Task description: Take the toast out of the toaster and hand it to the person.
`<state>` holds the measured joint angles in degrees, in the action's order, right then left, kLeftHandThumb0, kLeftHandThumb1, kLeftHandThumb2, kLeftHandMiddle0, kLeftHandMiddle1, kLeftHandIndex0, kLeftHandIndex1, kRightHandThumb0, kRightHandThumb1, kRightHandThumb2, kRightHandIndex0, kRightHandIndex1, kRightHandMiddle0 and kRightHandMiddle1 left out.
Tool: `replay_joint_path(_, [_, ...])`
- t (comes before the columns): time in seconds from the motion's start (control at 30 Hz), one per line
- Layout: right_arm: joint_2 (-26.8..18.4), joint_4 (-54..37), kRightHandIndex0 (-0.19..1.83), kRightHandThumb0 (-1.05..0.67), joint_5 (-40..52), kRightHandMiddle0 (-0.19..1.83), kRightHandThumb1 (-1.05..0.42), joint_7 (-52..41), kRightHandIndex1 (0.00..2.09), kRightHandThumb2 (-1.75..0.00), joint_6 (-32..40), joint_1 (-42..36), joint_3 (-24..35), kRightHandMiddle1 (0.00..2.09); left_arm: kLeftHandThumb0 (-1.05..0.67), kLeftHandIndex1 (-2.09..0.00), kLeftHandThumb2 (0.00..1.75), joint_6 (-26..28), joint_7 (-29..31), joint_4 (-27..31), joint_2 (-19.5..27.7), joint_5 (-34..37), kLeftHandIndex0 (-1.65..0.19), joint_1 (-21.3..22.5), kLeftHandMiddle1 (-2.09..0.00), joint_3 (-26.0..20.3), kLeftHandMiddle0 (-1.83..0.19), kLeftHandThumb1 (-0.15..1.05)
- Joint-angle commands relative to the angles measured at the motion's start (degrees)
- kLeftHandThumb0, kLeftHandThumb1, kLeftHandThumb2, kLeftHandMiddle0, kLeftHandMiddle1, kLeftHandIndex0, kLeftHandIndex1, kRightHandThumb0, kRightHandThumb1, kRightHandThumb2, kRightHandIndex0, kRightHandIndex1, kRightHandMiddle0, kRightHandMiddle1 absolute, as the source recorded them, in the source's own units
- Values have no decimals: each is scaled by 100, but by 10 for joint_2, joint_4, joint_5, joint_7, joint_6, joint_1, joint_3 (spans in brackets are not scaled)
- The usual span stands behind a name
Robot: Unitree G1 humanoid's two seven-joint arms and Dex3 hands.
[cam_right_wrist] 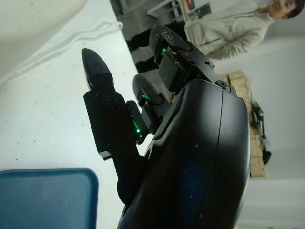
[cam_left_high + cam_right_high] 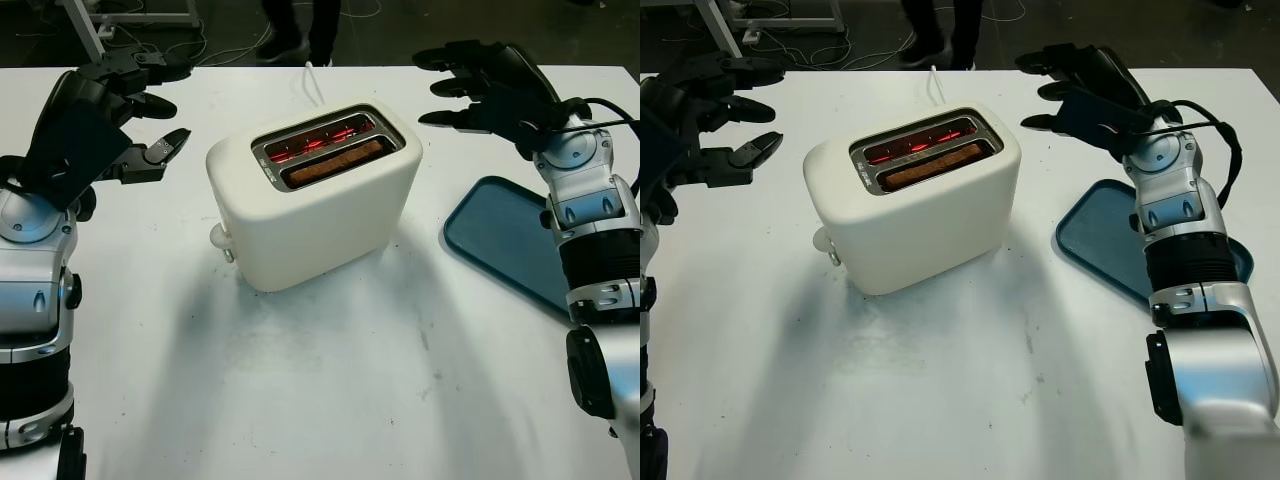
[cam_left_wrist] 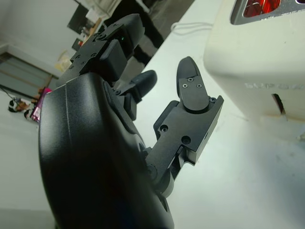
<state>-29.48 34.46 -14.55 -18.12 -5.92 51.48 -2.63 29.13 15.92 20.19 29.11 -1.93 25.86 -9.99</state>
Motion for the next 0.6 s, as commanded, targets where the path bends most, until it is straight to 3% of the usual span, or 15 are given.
replay_joint_path(0.0, [-10,-10,71,-40,1,62,-83,1,5,0,-11,-11,0,1,-14,-41,63,-2,5,2,10,1,-50,-8,-105,-4,-27,65])
replay_joint_path(0.2, [-12,-15,73,-44,0,63,-82,5,5,0,-7,-11,0,1,-14,-43,58,2,4,6,10,2,-49,-6,-104,-2,-28,71])
replay_joint_path(0.57, [-13,-20,74,-41,-4,64,-82,4,5,0,0,-10,-2,1,-13,-46,55,-25,2,-10,5,4,-49,-8,-105,-7,-29,68])
